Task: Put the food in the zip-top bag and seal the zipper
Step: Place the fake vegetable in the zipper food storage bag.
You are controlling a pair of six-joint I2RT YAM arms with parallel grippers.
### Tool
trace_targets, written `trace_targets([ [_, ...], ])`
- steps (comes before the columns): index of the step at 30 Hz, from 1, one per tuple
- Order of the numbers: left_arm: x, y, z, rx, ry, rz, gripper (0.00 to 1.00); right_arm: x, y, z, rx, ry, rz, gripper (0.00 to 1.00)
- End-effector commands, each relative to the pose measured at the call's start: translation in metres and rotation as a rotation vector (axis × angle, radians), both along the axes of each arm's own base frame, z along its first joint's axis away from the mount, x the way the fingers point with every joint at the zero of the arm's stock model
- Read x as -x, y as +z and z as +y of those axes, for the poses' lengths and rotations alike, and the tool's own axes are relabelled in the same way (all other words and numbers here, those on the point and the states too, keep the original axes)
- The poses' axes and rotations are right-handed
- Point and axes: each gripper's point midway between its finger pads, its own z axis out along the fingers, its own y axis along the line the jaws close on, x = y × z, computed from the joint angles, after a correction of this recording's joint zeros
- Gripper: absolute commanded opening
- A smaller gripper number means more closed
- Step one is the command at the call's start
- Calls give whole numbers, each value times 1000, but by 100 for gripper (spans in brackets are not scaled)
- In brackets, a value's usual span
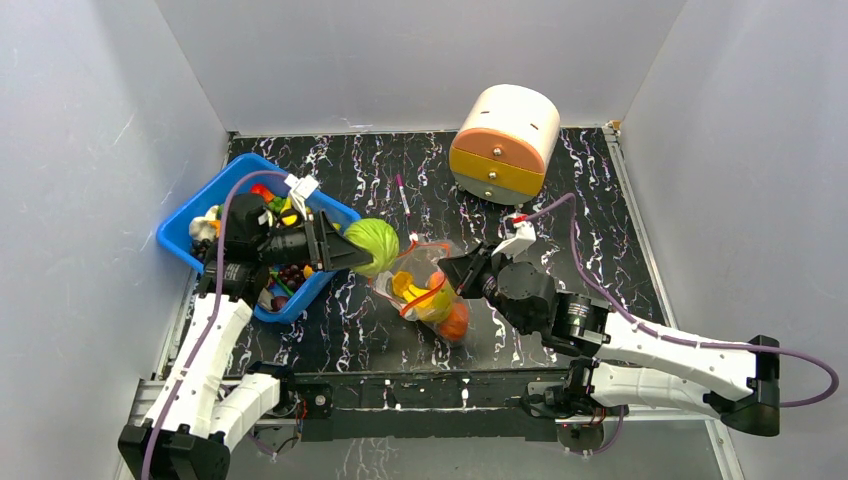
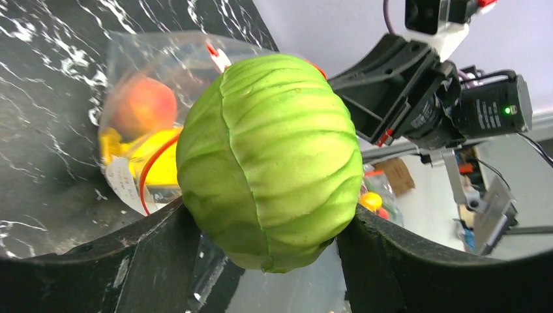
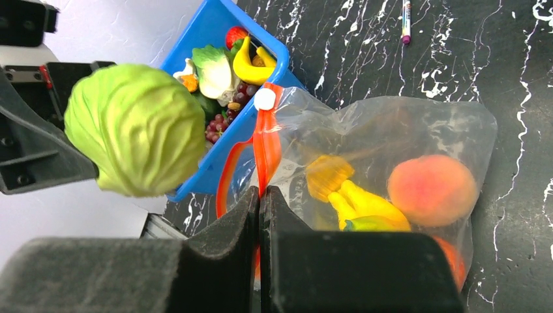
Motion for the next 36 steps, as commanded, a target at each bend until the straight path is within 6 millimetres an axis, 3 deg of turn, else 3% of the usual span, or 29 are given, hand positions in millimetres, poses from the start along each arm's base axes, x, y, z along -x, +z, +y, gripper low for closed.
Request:
trace_targets([
  [1,22,4,-12,67,-124,14,55,-4,33,7,-119,-13,-41,0],
  [7,31,-19,-18,49,-157,96,55,-2,28,16,-115,17,-31,0],
  [16,35,-28,-21,33,-177,126,55,-1,24,20,-127,30,-24,0],
  [32,29,-63,-27,-21,-161,232,58,2,25,28,-125,70,-36,0],
  [36,32,-63,-29,-23,-181,225,59,2,26,29,-121,70,-43,0],
])
